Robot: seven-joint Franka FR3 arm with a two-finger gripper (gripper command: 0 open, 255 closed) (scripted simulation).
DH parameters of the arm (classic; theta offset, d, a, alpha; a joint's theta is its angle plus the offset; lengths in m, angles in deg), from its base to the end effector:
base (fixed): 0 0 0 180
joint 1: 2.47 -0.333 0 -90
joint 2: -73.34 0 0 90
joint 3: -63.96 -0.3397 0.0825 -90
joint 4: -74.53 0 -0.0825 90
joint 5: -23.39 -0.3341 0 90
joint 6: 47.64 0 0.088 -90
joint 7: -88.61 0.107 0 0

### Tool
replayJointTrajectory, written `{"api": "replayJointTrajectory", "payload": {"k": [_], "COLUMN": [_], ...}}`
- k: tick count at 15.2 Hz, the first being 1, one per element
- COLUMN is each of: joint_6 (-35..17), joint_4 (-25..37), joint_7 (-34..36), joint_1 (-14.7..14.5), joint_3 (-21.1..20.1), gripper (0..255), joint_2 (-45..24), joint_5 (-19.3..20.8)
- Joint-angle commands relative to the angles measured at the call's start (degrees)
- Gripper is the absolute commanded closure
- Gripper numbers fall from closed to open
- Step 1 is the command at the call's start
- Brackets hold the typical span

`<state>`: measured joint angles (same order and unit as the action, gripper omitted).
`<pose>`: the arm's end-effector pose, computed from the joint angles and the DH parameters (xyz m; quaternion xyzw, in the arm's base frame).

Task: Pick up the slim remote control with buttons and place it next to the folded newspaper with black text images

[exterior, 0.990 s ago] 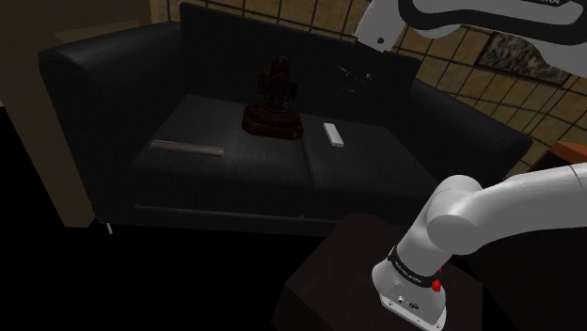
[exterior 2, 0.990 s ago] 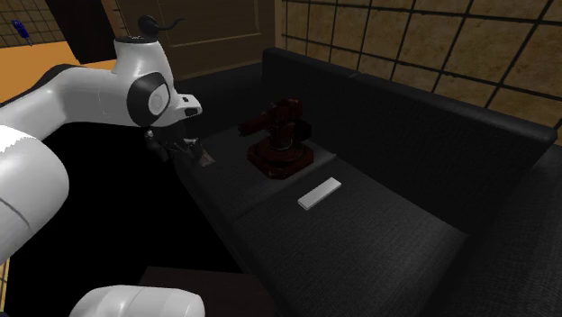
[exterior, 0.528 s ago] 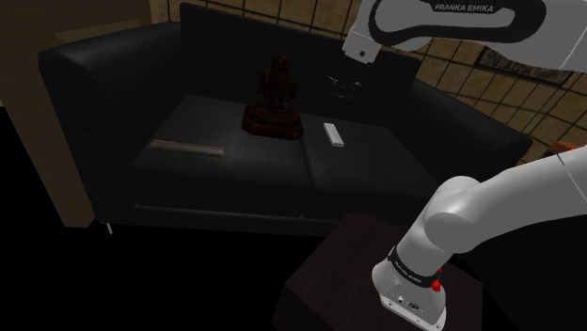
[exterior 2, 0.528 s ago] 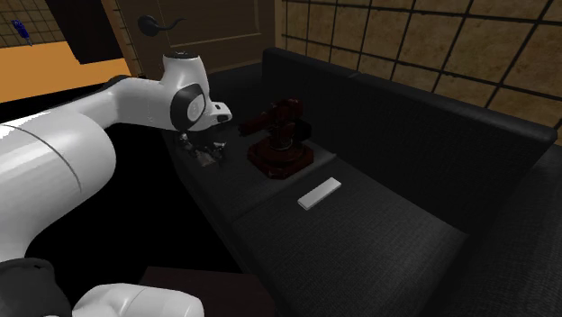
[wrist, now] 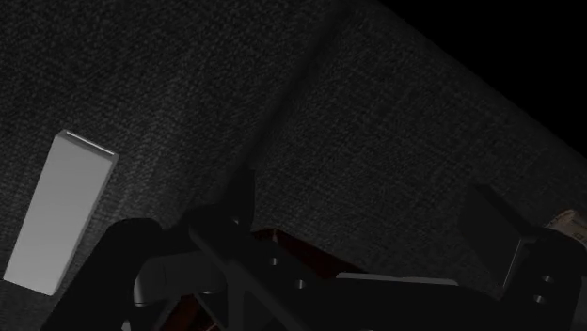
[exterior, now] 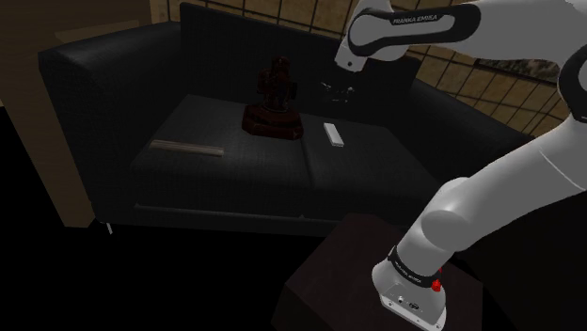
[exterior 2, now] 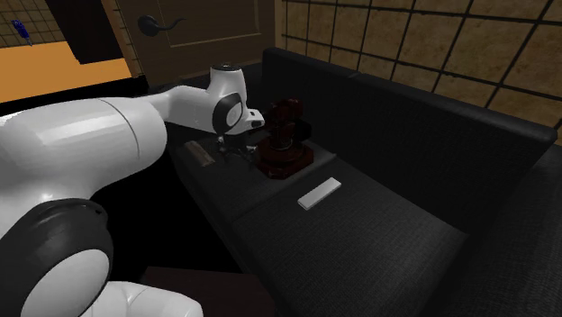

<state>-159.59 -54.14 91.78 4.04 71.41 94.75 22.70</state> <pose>0.3804 -0.1011 0.5582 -0.9879 0.1473 -0.0419 0.0257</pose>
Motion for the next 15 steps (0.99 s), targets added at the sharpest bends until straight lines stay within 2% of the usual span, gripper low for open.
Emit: {"api": "replayJointTrajectory", "payload": {"k": [1,8,15], "joint_6": [-1.85,-5.99,-8.33], "joint_4": [0.55,6.91,15.55], "joint_7": [-0.56,-3.09,-5.93], "joint_1": [0.86,3.71,6.95], "joint_3": [1.16,5.32,8.82], "gripper": [0,0,0], "joint_2": [-2.69,-14.34,-26.62], "joint_5": [0.37,0.28,-1.7]}}
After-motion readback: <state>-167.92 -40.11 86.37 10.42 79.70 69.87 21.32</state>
